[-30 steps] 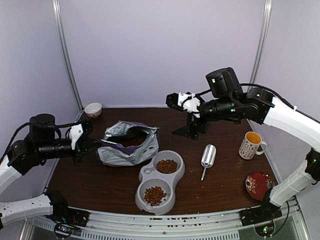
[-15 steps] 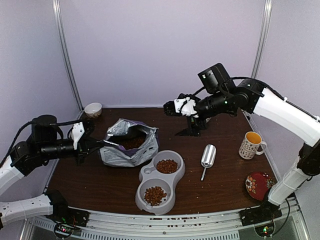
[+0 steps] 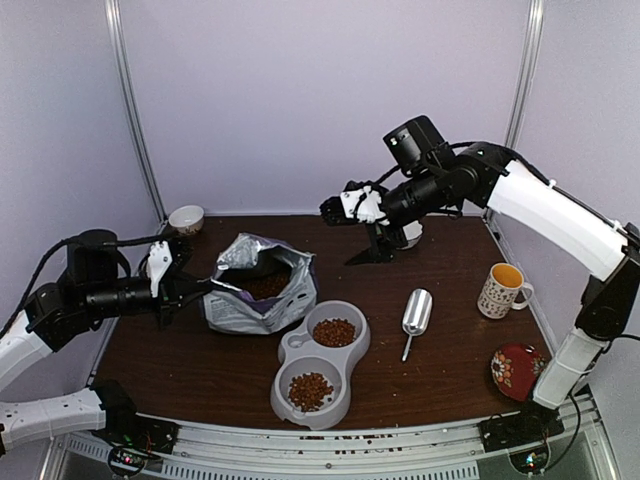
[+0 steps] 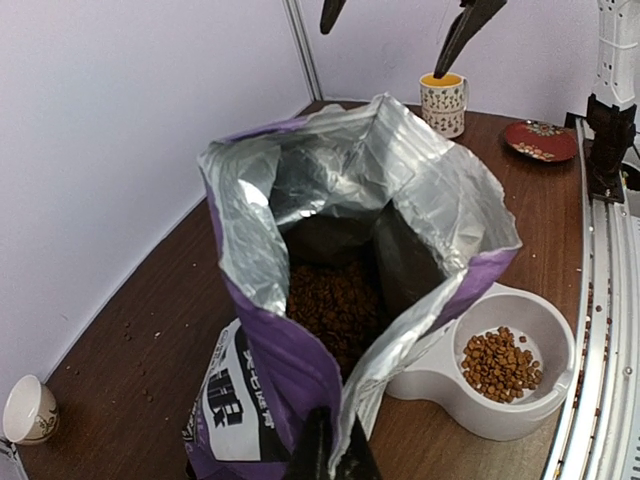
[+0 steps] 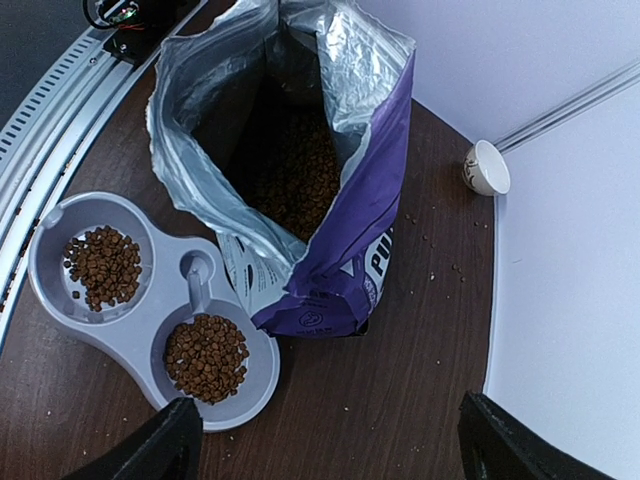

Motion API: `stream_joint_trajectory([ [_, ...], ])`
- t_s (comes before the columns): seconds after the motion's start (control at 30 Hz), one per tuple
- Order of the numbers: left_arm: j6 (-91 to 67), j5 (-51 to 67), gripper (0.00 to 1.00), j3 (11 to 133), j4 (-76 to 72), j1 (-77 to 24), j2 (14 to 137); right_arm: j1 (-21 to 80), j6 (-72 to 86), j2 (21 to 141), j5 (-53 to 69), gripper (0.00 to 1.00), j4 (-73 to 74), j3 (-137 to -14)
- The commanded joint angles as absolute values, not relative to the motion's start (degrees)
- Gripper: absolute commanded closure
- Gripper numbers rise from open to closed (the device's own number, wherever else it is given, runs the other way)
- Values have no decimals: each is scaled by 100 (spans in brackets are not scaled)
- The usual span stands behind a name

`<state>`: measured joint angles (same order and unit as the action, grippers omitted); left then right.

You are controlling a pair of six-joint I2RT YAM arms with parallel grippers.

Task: Serve the pet food
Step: Close the seal on the pet food bag with both arms.

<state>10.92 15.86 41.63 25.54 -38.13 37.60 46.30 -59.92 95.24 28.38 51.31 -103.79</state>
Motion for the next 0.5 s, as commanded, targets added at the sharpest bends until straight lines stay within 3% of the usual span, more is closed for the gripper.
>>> stream_joint_trajectory([
  [0.0,1087,1756,100,4145,2432,-3799,3951,4571,-6168,9781,3120,9,5435,-10725],
  [0.3,1103,1768,100,4214,2492,-3797,4051,4654,-6116,10122,3517,15,5231,-10815],
  [0.47,1120,1760,100,4226,2487,-3797,4051,4886,-5963,10166,3520,26,4724,-10549],
])
